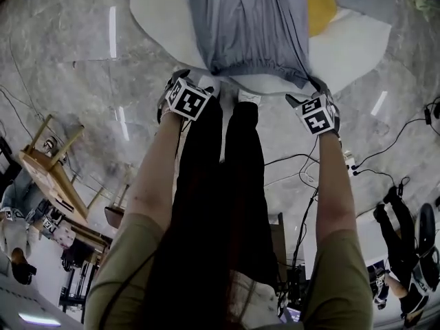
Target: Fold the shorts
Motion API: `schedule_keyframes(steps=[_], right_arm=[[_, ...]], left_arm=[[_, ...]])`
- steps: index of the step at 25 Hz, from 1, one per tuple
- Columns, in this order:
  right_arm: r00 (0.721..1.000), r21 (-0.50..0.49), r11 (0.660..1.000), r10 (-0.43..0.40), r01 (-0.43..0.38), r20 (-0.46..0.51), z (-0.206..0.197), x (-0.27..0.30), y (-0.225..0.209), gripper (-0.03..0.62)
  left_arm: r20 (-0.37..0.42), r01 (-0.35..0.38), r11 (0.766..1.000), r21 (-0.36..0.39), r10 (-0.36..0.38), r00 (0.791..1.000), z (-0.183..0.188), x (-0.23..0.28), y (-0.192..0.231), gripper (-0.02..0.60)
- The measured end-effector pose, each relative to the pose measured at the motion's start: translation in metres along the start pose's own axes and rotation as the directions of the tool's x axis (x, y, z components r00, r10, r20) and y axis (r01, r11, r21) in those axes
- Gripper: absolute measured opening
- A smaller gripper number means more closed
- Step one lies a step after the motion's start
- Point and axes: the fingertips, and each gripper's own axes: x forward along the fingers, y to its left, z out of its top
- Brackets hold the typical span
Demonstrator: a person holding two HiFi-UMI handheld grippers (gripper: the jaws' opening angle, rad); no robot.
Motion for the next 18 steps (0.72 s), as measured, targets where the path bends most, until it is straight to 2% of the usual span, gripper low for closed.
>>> schedule_keyframes(steps=[5, 9, 13, 15, 18], right_arm=[[0.994, 0.146, 0.988, -0.057, 0.042, 0.096, 0.021, -0.042, -0.007, 0.391], [0.966, 0.327, 0.943, -0.136, 0.059, 0.218, 0.051, -0.071, -0.007, 0.39], [0.954, 0.386, 0.921, -0.158, 0.05, 0.254, 0.078, -0.073, 0.025, 0.39], [0.953, 0.399, 0.915, -0.165, 0.052, 0.252, 0.092, -0.067, 0.043, 0.39], [0.947, 0.47, 0.879, -0.212, 0.077, 0.242, 0.117, -0.051, 0.066, 0.388]], left_arm=[[0.099, -0.042, 0.992, -0.121, 0.054, 0.994, 0.026, -0.061, 0.03, 0.354], [0.235, -0.068, 0.978, -0.199, 0.115, 0.965, 0.082, -0.111, 0.075, 0.354], [0.304, -0.094, 0.982, -0.162, 0.14, 0.942, 0.141, -0.143, 0.122, 0.354], [0.315, -0.107, 0.986, -0.128, 0.142, 0.938, 0.165, -0.152, 0.146, 0.354], [0.325, -0.078, 0.993, -0.088, 0.103, 0.94, 0.201, -0.151, 0.181, 0.354]])
